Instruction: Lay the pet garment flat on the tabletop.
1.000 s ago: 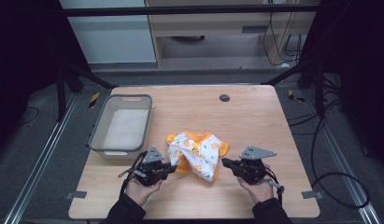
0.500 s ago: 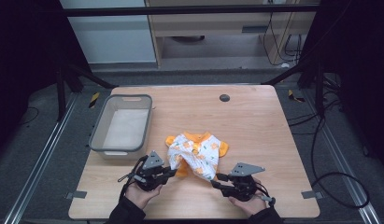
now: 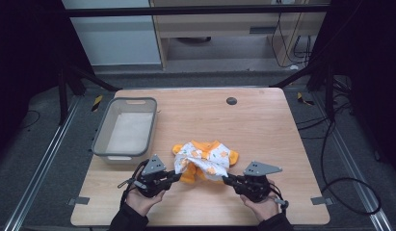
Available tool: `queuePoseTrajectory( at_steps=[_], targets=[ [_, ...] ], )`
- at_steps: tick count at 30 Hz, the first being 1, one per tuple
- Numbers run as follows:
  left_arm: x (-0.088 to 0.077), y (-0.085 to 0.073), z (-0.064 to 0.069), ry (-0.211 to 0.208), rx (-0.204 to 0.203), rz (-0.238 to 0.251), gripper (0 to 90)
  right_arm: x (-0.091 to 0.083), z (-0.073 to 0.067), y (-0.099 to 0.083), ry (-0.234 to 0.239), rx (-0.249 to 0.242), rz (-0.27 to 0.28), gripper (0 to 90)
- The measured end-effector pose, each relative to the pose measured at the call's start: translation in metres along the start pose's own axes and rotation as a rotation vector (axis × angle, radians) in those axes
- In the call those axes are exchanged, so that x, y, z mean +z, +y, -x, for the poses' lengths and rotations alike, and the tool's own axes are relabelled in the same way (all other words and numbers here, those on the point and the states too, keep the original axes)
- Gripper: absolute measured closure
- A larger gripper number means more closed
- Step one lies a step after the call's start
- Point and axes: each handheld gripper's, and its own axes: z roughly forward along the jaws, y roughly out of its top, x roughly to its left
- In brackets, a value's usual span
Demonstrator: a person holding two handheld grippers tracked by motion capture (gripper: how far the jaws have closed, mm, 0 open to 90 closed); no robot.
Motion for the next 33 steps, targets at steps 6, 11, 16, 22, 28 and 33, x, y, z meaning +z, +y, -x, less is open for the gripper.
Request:
queuePoseTrajectory(
  at_steps=[6,11,16,22,28,33],
  targets=[
    [0.004,0.015,-0.013,-0.008,-0.001,-0.061,80.0,-0.004,0.021,0.019,-0.04,0.06,0.019,82.2],
    [0.028,0.02,-0.033,0.024,-0.05,-0.123,79.7,0.025,0.05,0.032,-0.102,0.165,-0.044,81.7],
    [0.056,0.015,-0.047,0.1,-0.069,-0.165,78.0,0.061,0.073,0.034,-0.199,0.196,-0.095,79.5],
    [0.071,0.006,-0.051,0.164,-0.071,-0.18,64.5,0.083,0.073,0.026,-0.291,0.108,-0.133,68.3],
    [0.047,-0.002,-0.044,0.167,-0.054,-0.107,39.5,0.046,0.069,0.03,-0.275,0.065,-0.036,53.2],
    [0.035,-0.016,-0.034,0.153,-0.04,-0.086,36.5,0.013,0.063,0.02,-0.236,0.042,-0.002,48.3]
  ],
)
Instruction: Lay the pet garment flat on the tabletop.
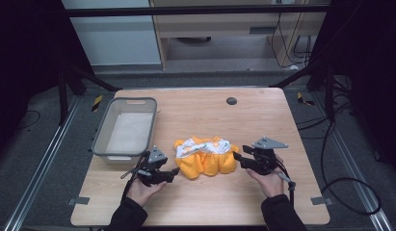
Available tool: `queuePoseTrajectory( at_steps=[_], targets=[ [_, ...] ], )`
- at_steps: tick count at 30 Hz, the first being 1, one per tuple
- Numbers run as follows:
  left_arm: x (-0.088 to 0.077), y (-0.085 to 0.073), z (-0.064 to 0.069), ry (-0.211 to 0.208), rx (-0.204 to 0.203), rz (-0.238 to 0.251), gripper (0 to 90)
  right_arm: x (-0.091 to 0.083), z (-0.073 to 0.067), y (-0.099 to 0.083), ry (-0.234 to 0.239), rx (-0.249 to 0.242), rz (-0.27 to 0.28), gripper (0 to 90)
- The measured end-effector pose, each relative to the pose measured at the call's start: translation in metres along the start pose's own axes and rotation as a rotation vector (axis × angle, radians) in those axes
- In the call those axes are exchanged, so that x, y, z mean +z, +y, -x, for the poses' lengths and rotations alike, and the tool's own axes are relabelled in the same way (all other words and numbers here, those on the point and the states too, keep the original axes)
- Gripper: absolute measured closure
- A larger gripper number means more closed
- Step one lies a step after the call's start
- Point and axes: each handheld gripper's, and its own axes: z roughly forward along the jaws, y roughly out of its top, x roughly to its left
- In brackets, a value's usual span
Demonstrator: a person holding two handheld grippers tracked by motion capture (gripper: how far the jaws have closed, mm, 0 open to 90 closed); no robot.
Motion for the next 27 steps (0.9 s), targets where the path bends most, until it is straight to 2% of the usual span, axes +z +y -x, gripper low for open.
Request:
queuePoseTrajectory(
  at_steps=[3,6,9,10,11,15,17,18,19,22,24,27],
  targets=[
    [0.004,-0.003,0.006,-0.012,0.0,0.004,36.6,-0.007,0.0,-0.017,0.015,-0.004,-0.01,46.4],
    [0.014,-0.001,0.01,-0.004,0.017,0.004,38.5,-0.001,0.002,-0.031,0.033,0.01,-0.036,46.1],
    [0.024,0.0,0.012,0.004,0.023,0.002,42.7,0.009,0.001,-0.033,0.041,0.013,-0.048,45.2],
    [0.026,0.0,0.012,0.003,0.024,0.0,46.8,0.018,0.001,-0.033,0.041,0.01,-0.053,44.9],
    [0.028,0.0,0.012,0.003,0.023,0.0,46.8,0.018,0.001,-0.033,0.041,0.01,-0.053,44.9],
    [0.033,0.0,0.011,-0.025,0.007,-0.021,57.4,0.034,0.001,-0.035,0.052,0.008,-0.087,46.5],
    [0.036,0.0,0.011,-0.035,0.001,-0.041,64.4,0.038,0.0,-0.037,0.062,0.005,-0.105,50.7],
    [0.037,0.0,0.011,-0.036,-0.002,-0.045,71.8,0.04,-0.002,-0.038,0.064,-0.003,-0.121,58.8],
    [0.037,0.0,0.012,-0.041,-0.013,-0.046,71.8,0.04,-0.002,-0.038,0.064,-0.003,-0.121,58.8],
    [0.037,0.001,0.013,-0.054,-0.009,-0.04,83.3,0.043,-0.005,-0.041,0.049,-0.019,-0.165,75.1],
    [0.036,0.001,0.013,-0.068,-0.015,-0.042,86.1,0.042,-0.007,-0.04,0.07,-0.009,-0.18,84.2],
    [0.031,0.003,0.013,-0.084,-0.016,-0.033,87.2,0.037,-0.01,-0.035,0.089,-0.015,-0.179,86.8]
  ],
)
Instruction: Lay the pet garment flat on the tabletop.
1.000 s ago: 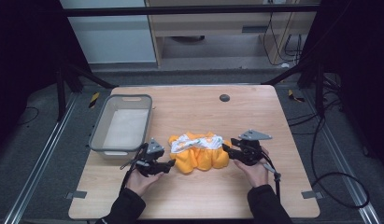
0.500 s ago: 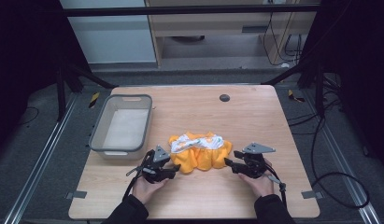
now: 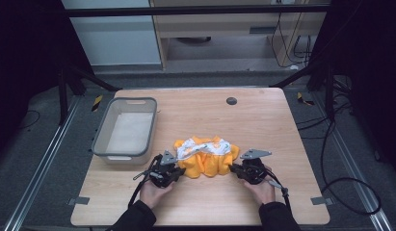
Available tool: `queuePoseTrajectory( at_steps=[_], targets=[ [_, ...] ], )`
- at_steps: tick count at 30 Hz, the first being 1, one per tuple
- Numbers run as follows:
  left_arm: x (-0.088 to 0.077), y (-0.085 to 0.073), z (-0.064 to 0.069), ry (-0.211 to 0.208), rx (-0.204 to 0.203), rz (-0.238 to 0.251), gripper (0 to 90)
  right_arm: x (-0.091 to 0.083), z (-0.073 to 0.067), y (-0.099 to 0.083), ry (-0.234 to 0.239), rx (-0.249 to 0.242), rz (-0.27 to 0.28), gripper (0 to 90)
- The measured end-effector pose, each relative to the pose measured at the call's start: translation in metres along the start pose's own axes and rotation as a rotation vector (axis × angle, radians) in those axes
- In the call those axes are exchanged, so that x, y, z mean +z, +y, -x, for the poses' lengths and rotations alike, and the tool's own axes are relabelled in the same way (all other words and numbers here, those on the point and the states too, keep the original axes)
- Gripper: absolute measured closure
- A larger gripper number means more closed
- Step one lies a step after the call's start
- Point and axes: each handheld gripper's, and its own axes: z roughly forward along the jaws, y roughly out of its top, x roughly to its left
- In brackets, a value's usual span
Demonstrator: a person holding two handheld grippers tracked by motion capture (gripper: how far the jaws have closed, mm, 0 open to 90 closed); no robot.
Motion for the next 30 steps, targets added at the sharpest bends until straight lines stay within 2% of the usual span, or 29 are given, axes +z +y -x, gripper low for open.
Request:
queuePoseTrajectory(
  at_steps=[3,7,10,12,13,14,17,19,20,22,25,28,30],
  targets=[
    [-0.012,0.003,0.0,-0.023,-0.014,0.023,87.5,-0.01,-0.003,0.004,0.015,-0.011,0.02,86.9],
    [-0.038,0.004,0.001,-0.039,0.004,0.063,87.5,-0.036,-0.007,0.008,0.028,-0.032,0.061,86.4],
    [-0.057,-0.001,0.002,-0.05,0.01,0.068,87.5,-0.056,-0.007,0.004,0.062,-0.024,0.095,86.3],
    [-0.066,-0.007,0.005,-0.053,0.022,0.051,87.4,-0.066,-0.009,0.001,0.084,-0.015,0.098,86.2],
    [-0.07,-0.011,0.008,-0.055,0.028,0.042,87.3,-0.074,-0.013,-0.004,0.1,-0.023,0.086,86.0],
    [-0.072,-0.016,0.01,-0.063,0.032,0.021,87.3,-0.074,-0.013,-0.004,0.1,-0.023,0.086,86.0],
    [-0.076,-0.031,0.016,-0.081,0.03,-0.023,87.0,-0.081,-0.021,-0.014,0.118,-0.045,0.039,85.8],
    [-0.075,-0.038,0.019,-0.093,0.033,-0.042,86.2,-0.084,-0.027,-0.021,0.112,-0.05,0.005,85.4],
    [-0.072,-0.041,0.021,-0.087,0.042,-0.044,85.0,-0.083,-0.028,-0.026,0.109,-0.054,-0.014,84.8],
    [-0.067,-0.045,0.023,-0.069,0.046,-0.06,77.0,-0.08,-0.032,-0.034,0.087,-0.065,-0.045,79.7],
    [-0.071,-0.045,0.022,-0.052,0.035,-0.005,61.4,-0.077,-0.035,-0.041,0.074,-0.073,-0.041,70.3],
    [-0.084,-0.046,0.018,-0.018,0.022,0.088,47.7,-0.082,-0.034,-0.04,0.049,-0.079,0.027,62.3],
    [-0.091,-0.045,0.014,0.012,0.011,0.119,44.3,-0.086,-0.033,-0.037,0.031,-0.08,0.069,59.2]
  ],
)
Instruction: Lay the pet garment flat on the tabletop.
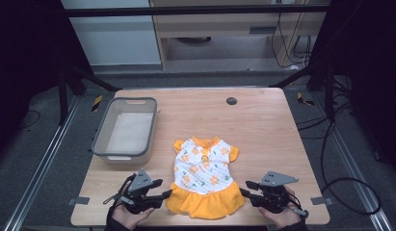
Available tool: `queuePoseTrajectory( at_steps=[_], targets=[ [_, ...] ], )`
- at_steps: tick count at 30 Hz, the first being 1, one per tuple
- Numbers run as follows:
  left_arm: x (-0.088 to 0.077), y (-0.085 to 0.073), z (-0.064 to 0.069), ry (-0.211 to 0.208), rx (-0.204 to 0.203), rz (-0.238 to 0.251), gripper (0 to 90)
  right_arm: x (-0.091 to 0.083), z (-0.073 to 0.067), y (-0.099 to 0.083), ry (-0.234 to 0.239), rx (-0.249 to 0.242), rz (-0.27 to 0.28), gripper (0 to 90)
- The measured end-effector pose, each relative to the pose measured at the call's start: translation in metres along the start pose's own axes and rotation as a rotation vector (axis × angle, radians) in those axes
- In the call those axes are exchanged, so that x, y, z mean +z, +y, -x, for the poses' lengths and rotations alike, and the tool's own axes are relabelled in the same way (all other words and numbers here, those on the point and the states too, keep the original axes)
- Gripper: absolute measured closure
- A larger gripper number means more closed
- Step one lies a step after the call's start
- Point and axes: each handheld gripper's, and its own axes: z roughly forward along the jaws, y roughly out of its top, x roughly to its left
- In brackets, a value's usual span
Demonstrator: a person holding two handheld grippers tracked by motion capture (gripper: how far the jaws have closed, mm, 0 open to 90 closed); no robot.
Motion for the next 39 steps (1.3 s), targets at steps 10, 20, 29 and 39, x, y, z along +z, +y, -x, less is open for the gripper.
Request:
queuePoseTrajectory(
  at_steps=[10,20,29,39],
  targets=[
    [0.016,0.045,-0.02,0.125,0.039,0.08,42.7,0.017,0.027,0.031,-0.133,0.019,0.102,48.5],
    [0.091,0.085,-0.056,0.244,0.021,-0.013,46.5,0.078,0.064,0.071,-0.223,0.06,0.045,46.6],
    [0.144,0.075,-0.074,0.287,0.005,-0.14,51.7,0.123,0.08,0.064,-0.253,0.087,-0.049,51.8],
    [0.152,0.066,-0.073,0.235,-0.073,-0.136,74.5,0.129,0.081,0.058,-0.204,0.121,-0.078,82.2]
  ],
)
